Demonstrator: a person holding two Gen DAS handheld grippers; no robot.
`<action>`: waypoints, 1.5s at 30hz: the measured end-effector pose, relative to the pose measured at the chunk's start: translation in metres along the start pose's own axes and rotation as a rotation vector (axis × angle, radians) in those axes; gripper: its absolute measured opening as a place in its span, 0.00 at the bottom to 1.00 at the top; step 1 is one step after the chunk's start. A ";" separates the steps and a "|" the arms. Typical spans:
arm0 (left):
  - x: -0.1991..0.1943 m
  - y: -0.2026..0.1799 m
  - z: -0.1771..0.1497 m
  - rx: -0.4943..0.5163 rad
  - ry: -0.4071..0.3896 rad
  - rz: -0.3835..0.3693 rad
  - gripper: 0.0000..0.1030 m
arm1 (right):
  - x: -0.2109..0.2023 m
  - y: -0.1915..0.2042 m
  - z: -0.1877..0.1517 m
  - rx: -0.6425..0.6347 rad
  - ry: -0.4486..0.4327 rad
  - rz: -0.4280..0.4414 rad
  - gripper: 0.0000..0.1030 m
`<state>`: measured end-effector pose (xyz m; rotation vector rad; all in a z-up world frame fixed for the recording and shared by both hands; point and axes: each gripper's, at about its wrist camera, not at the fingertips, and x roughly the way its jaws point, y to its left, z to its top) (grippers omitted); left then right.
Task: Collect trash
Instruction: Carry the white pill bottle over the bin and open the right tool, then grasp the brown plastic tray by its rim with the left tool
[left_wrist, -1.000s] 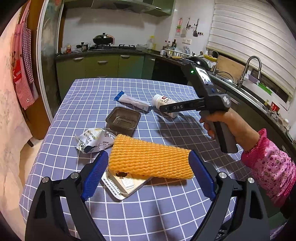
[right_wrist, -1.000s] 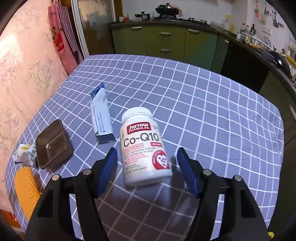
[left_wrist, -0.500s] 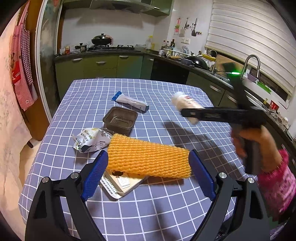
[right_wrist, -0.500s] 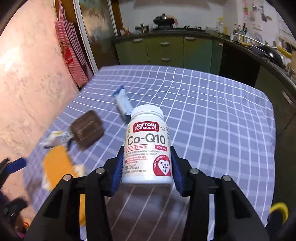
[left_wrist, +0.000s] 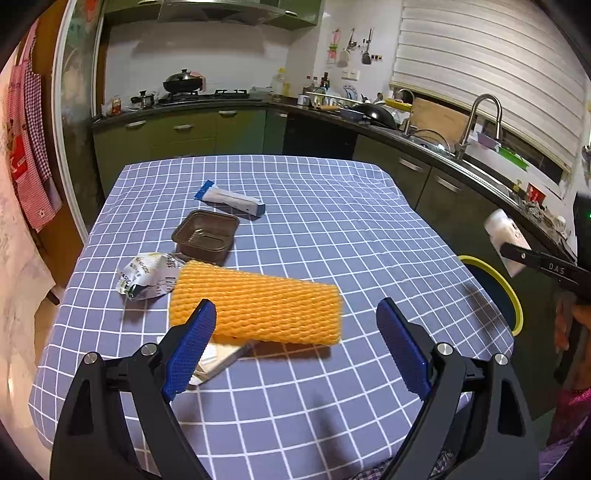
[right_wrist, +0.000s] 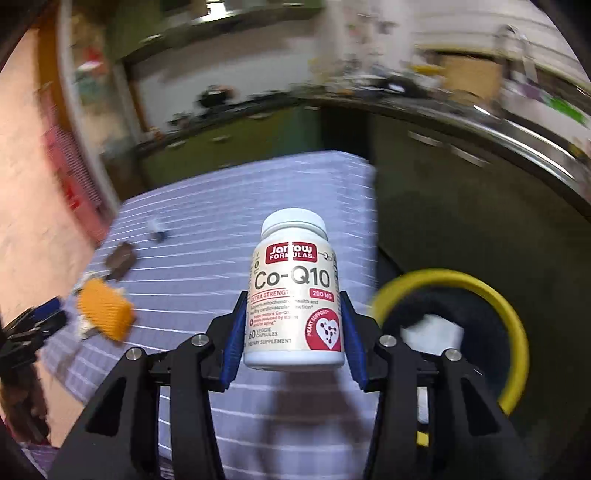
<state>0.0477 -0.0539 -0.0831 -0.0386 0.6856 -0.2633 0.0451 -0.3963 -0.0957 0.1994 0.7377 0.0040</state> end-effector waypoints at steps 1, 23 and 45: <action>-0.001 -0.001 0.001 0.004 0.001 0.000 0.85 | 0.002 -0.011 -0.002 0.023 0.007 -0.025 0.43; 0.028 0.014 0.006 0.036 0.069 0.010 0.89 | 0.024 -0.041 -0.021 0.028 -0.032 -0.204 0.73; 0.145 0.079 0.093 0.122 0.300 0.063 0.89 | 0.043 -0.007 -0.015 0.016 -0.008 -0.131 0.75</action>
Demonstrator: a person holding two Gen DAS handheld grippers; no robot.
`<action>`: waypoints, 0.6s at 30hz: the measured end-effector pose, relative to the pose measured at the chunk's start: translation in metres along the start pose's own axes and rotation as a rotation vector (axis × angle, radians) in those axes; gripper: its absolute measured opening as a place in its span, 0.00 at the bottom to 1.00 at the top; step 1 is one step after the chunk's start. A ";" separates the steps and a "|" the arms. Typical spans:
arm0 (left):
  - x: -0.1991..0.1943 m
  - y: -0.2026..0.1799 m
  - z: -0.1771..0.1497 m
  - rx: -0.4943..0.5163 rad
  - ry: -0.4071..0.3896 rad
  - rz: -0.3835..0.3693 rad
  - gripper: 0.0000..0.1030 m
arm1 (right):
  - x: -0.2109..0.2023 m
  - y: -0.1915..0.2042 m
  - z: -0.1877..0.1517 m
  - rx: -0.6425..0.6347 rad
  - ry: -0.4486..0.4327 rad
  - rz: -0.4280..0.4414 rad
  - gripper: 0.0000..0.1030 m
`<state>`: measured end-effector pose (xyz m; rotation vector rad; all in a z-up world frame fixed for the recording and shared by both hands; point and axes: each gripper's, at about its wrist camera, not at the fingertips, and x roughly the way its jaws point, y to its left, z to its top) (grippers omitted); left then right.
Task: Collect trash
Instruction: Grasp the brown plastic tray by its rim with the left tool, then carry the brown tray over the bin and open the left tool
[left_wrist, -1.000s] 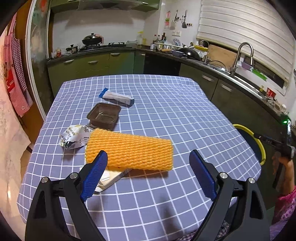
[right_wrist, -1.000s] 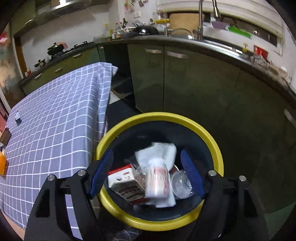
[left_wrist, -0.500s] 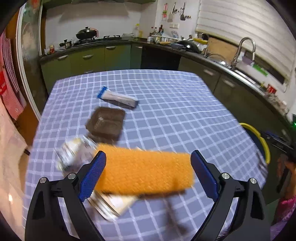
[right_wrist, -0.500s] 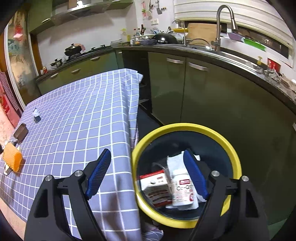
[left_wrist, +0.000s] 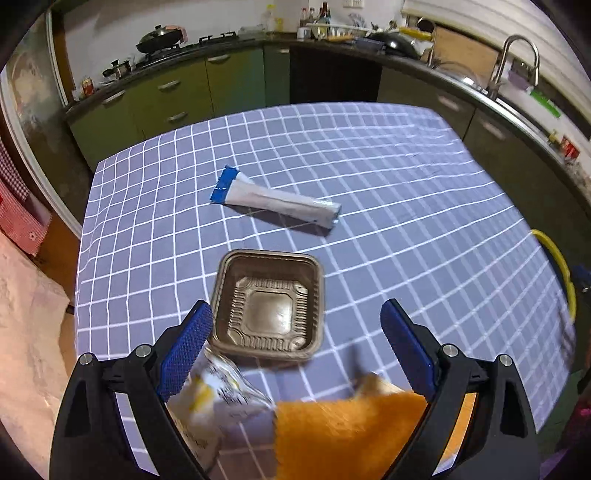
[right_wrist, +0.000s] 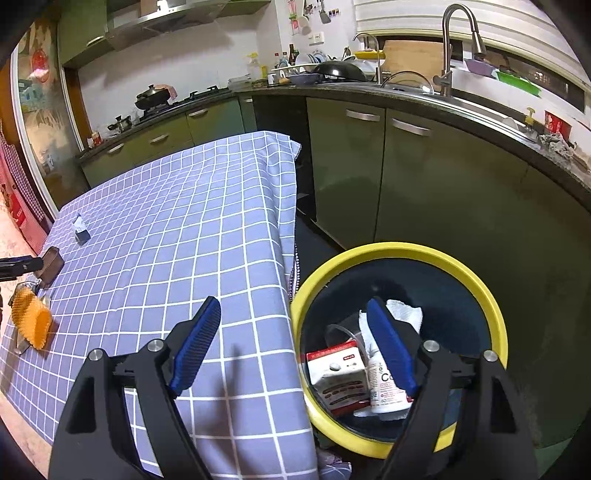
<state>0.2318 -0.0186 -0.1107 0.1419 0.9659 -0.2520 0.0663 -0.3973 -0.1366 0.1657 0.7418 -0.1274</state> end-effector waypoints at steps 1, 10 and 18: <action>0.005 0.000 0.001 0.005 0.007 0.003 0.89 | 0.001 0.001 0.000 -0.001 0.002 0.002 0.75; 0.032 0.008 0.011 0.030 0.056 0.031 0.89 | 0.006 0.009 0.002 -0.013 0.015 0.016 0.75; 0.035 0.008 0.008 0.025 0.068 0.025 0.67 | 0.004 0.013 0.002 -0.021 0.015 0.032 0.75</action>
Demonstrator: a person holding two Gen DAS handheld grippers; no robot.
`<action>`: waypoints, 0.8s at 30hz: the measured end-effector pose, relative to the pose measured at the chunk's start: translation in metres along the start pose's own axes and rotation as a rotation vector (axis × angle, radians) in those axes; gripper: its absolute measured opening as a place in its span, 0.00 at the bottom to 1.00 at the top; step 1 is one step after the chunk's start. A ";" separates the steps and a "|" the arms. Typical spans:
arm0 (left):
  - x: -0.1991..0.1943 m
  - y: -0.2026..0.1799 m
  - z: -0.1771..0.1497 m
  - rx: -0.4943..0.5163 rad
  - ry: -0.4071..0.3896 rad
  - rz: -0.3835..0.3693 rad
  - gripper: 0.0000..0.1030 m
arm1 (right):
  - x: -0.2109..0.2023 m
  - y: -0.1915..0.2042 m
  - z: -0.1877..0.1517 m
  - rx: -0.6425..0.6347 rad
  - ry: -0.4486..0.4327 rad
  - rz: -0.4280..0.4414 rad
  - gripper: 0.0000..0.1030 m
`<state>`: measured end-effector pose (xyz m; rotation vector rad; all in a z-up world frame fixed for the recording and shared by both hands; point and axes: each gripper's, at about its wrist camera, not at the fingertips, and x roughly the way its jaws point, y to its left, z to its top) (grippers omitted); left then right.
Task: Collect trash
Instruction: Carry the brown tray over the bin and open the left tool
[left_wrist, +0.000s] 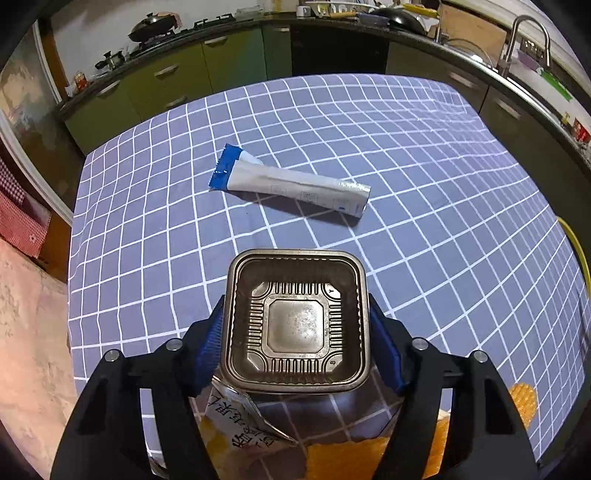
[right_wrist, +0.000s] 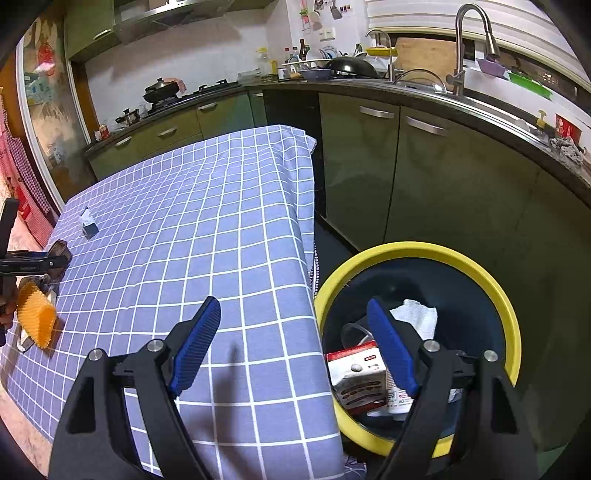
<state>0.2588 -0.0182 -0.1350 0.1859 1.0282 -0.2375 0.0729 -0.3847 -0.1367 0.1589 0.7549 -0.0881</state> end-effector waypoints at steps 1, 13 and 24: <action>-0.003 -0.001 0.000 0.003 -0.008 0.004 0.66 | -0.001 0.000 0.000 -0.001 -0.001 0.001 0.75; -0.080 -0.071 -0.003 0.086 -0.184 -0.016 0.67 | -0.010 -0.017 -0.001 0.028 -0.018 -0.006 0.75; -0.088 -0.200 -0.004 0.190 -0.230 -0.171 0.67 | -0.041 -0.072 -0.009 0.112 -0.077 -0.069 0.75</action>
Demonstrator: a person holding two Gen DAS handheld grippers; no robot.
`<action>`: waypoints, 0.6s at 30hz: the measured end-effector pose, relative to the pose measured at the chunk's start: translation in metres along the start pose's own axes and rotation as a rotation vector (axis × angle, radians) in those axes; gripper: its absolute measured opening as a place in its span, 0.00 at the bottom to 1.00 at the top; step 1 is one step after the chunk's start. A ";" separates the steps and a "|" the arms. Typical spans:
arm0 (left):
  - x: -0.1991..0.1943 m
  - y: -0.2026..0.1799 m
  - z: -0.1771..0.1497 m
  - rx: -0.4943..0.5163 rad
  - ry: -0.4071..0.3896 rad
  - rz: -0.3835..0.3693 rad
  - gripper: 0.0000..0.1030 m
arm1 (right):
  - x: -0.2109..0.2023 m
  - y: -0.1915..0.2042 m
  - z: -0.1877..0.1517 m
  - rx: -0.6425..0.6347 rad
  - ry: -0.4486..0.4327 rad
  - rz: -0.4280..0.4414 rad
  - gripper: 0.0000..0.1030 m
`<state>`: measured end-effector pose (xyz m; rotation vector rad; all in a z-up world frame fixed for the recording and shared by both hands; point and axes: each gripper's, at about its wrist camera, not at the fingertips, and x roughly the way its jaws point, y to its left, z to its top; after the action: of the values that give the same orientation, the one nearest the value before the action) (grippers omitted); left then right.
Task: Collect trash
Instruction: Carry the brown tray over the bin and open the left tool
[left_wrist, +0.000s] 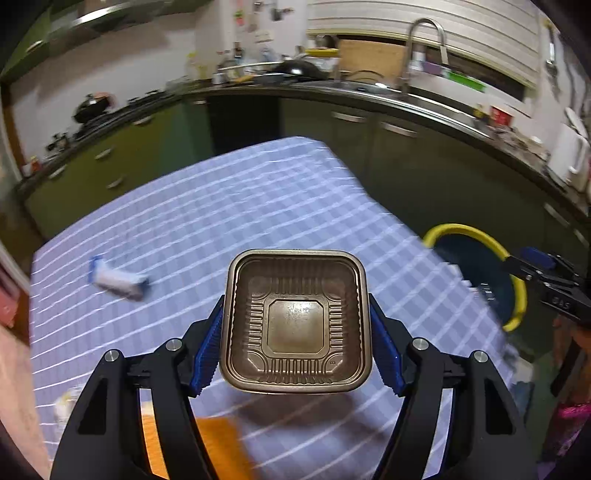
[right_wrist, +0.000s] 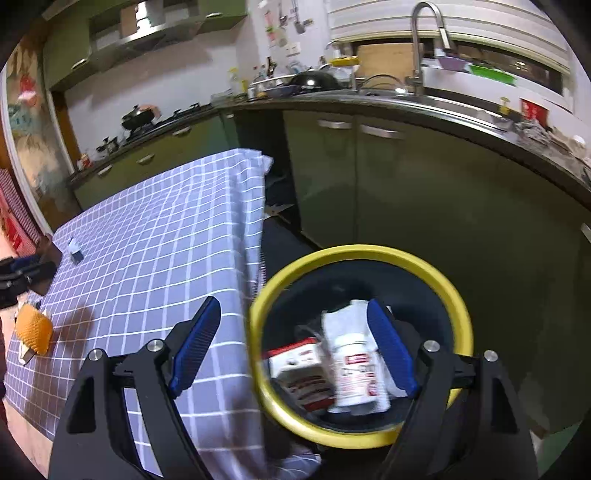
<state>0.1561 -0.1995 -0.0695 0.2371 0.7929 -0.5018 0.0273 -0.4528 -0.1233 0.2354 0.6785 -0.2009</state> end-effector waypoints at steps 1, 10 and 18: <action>0.005 -0.012 0.003 0.010 0.004 -0.024 0.67 | -0.002 -0.006 0.000 0.010 -0.005 -0.006 0.75; 0.051 -0.108 0.019 0.115 0.055 -0.133 0.67 | -0.020 -0.071 -0.009 0.110 -0.049 -0.082 0.75; 0.094 -0.186 0.042 0.192 0.087 -0.215 0.67 | -0.036 -0.111 -0.018 0.164 -0.081 -0.147 0.75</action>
<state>0.1423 -0.4070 -0.1125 0.3554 0.8604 -0.7765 -0.0392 -0.5499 -0.1301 0.3333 0.5996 -0.4059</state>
